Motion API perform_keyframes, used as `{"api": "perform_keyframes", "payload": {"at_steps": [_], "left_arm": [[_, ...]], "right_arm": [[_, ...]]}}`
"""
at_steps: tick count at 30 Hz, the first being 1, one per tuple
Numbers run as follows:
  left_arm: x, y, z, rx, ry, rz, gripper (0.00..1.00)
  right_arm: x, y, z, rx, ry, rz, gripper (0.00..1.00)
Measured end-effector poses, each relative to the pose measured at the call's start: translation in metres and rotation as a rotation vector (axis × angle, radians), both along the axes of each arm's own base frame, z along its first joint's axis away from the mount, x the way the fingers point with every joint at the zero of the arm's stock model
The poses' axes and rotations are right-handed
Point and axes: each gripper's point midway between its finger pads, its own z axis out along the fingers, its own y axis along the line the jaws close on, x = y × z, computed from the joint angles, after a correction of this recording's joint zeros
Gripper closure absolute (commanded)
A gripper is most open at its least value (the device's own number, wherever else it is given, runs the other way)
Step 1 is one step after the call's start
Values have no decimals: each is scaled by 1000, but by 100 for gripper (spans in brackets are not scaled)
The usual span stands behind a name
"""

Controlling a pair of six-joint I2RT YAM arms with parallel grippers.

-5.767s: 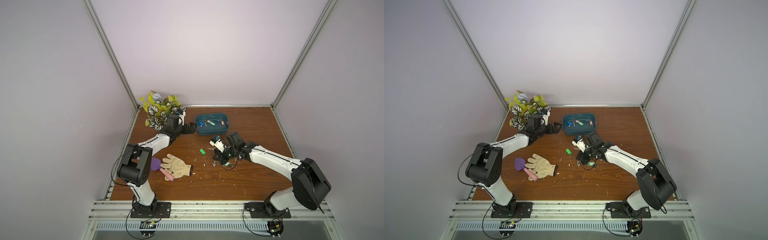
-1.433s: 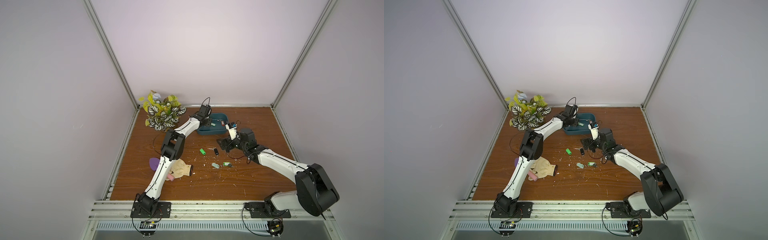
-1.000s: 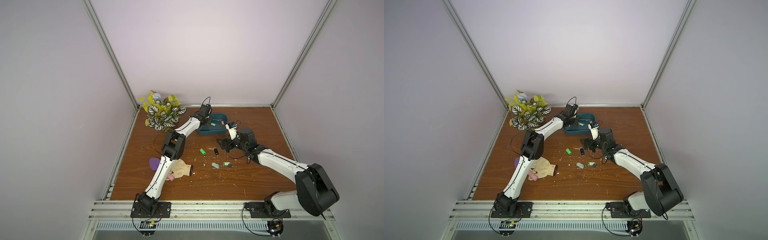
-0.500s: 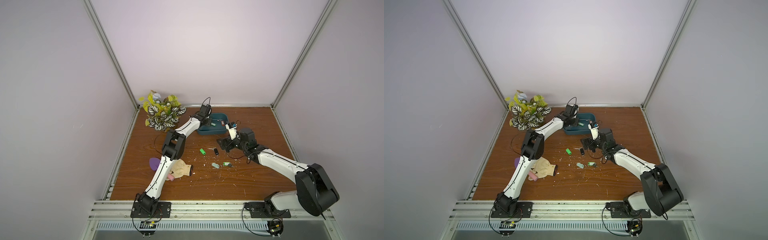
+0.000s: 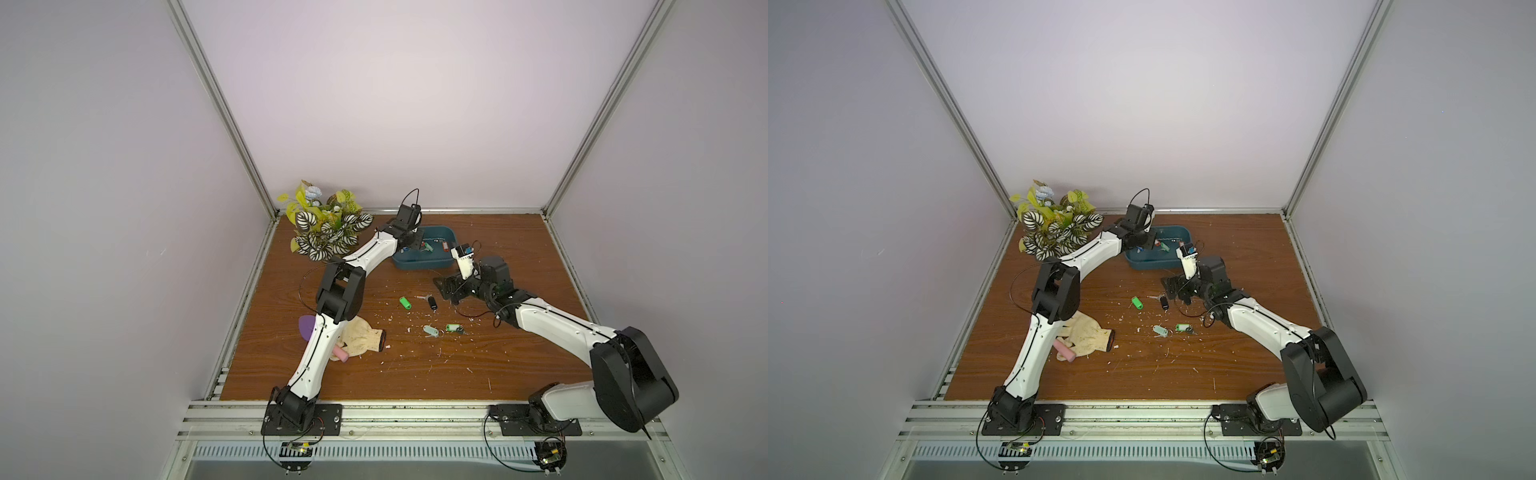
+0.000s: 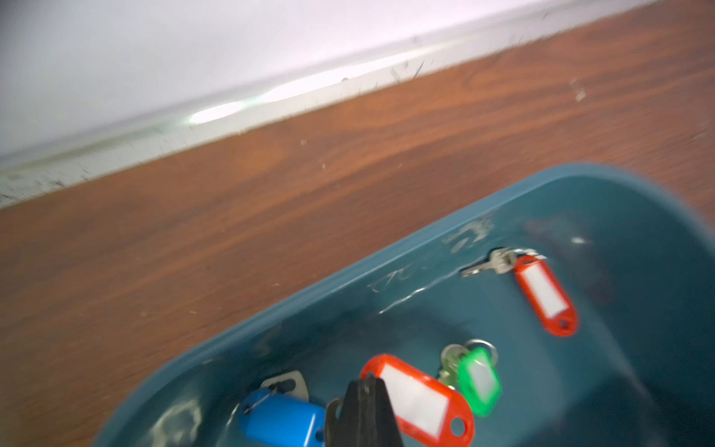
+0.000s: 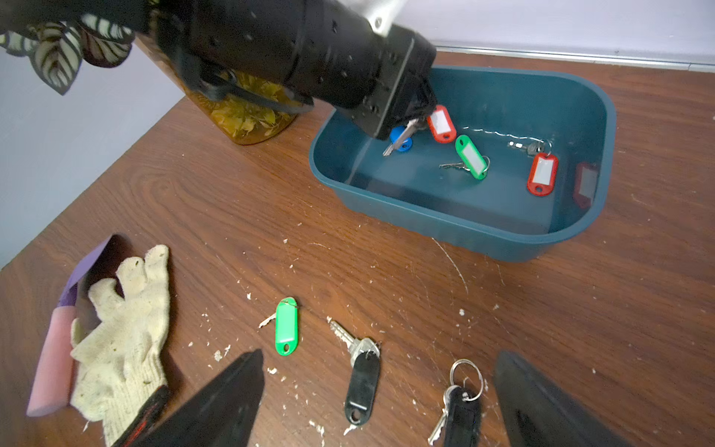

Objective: Take the keys out of the storage box
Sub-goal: Pick up the key from the storage box, then place the key at the center of the board.

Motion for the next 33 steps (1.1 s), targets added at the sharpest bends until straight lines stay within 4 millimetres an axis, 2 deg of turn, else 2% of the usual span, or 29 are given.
{"api": "perform_keyframes", "payload": {"at_steps": [6,10,13,17,20,23,26,29,33], "left_arm": [[-8,0,51,-63,-64,-10,100],[-24,6,67,-81,-70,-15,100],[-43,15,74,-84,-61,-13,100],[-91,28,84,-90,-55,-13,100],[-145,25,86,-96,-45,-45,100],[-202,13,72,-104,-18,-103,100],[-255,13,37,-88,51,-142,100],[-289,29,-3,-59,132,-130,100],[-314,47,-43,-40,212,-99,100]], "right_arm": [[2,-2,0,-6,-4,-13,0],[4,-7,1,-18,-11,-42,0],[6,-13,4,-27,-19,-77,1],[10,-25,18,-25,-53,-139,1],[14,-36,23,-21,-66,-195,0],[19,-46,25,-20,-67,-244,0],[22,-52,25,-20,-66,-276,1],[22,-52,23,-16,-59,-284,1],[22,-52,14,-21,-31,-289,1]]}}
